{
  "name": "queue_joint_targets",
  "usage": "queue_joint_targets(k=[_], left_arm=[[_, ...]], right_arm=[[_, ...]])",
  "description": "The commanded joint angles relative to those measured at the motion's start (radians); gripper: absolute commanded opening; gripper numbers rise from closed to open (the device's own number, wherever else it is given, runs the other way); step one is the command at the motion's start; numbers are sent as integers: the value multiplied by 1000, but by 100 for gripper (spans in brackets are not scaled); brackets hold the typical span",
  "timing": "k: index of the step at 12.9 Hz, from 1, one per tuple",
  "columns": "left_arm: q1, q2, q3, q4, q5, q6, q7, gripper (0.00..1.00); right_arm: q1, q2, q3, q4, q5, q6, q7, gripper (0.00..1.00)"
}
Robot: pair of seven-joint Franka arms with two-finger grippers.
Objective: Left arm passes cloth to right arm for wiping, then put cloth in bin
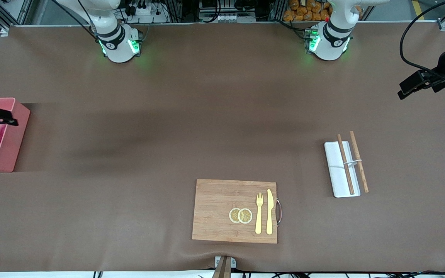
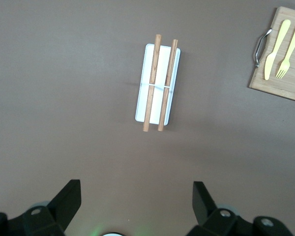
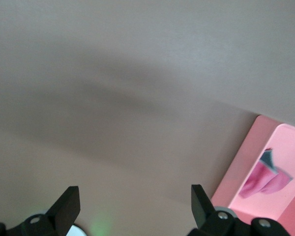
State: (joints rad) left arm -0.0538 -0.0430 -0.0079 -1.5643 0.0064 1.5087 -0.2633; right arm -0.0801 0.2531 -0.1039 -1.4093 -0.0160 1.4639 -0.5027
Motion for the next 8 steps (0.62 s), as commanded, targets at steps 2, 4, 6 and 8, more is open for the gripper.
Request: queue_joint_targets(k=[2,4,6,8], left_arm=[[15,5,3,9,17,-16,56,100],[19,2,3,9,15,-18,58,100],[19,-2,3,6,15,-18,58,100],[19,-5,3,0,15,-18,56,100]], right_arm=[[42,-148,12,-133,1,19,192,100],[-7,-214,99,-186,2,24,341,100],[-36,-251,171,-200,11,15,512,100],[-36,-256,168,-185,71,-13,599,100]])
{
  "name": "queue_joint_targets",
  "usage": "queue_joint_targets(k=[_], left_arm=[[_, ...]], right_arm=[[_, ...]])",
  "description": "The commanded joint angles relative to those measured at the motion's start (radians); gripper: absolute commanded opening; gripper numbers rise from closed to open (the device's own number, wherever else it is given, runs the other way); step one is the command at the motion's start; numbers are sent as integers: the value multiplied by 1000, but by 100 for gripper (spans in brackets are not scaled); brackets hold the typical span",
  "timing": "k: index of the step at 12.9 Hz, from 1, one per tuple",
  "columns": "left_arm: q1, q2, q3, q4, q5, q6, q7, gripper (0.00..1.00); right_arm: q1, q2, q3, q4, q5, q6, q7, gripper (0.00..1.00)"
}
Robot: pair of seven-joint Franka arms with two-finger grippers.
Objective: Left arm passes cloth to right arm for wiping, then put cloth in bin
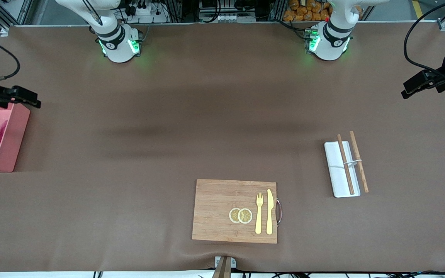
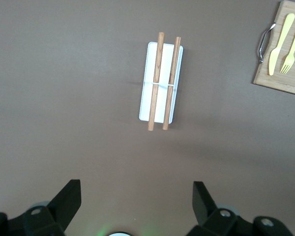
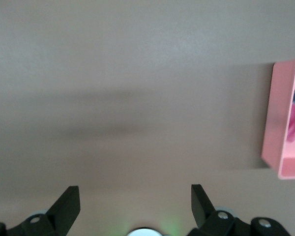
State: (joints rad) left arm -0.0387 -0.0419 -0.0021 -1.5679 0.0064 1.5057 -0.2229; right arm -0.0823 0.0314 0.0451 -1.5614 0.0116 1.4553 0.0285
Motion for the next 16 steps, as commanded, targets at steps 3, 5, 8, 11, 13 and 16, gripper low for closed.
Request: queue_joint_targets(k=[3,5,8,11,13,16], left_arm=[[3,-4,-2,8,15,-15,17,100],[3,-4,-2,11,15,-15,48,100],[0,-3,-6,31,14,-16,56,100],[-6,0,-9,55,12,-30,53,100],[-7,1,-10,55,15,-33,51,100],[-6,-3,-10,57,3,-47,51,100]], right_arm=[[-36,-33,13,39,41,-61,62,100],[-37,-28,15,73,25,-64,32,100],[-51,-30,13,84,24,-88,-5,100],[-63,-30,13,98,27,-111,-7,100],[-63,-30,21,107,22,-112,7,100],[-70,-25,15,135,25,-112,1,100]])
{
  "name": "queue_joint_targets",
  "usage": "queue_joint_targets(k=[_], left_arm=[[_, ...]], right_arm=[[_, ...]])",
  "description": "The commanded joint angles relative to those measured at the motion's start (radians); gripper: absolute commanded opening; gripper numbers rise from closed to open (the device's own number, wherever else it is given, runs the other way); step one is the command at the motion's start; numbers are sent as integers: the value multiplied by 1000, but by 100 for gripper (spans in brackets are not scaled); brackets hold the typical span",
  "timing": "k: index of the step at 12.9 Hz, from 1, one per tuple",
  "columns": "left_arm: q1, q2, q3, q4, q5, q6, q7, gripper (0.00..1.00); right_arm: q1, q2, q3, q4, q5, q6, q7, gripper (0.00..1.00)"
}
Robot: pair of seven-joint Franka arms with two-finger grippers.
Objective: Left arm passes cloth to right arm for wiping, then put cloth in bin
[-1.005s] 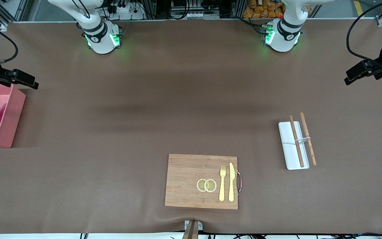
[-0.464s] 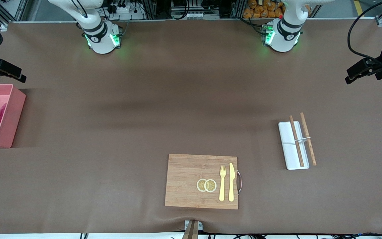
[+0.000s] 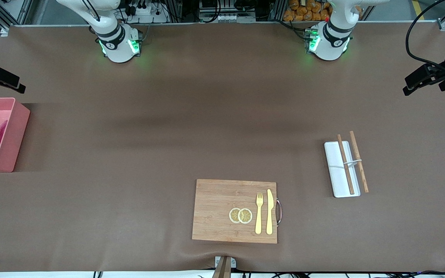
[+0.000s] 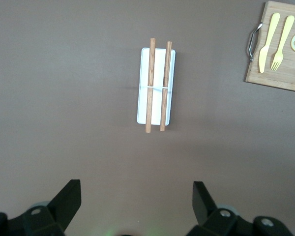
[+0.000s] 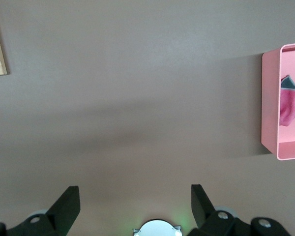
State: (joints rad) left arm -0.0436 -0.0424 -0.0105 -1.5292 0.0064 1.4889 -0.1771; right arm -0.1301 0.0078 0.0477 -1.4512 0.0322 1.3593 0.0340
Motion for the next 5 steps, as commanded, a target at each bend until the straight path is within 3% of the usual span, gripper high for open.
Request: queue_joint_targets(k=[1,5], left_arm=[[4,-2,-2,18,3,-35,4,100],[5,-2,-2,18,3,-64,4,100]], right_arm=[[-22,0,14,25,5,-16,-5,100],[-17,1,15,25,8,-14,-3,100]])
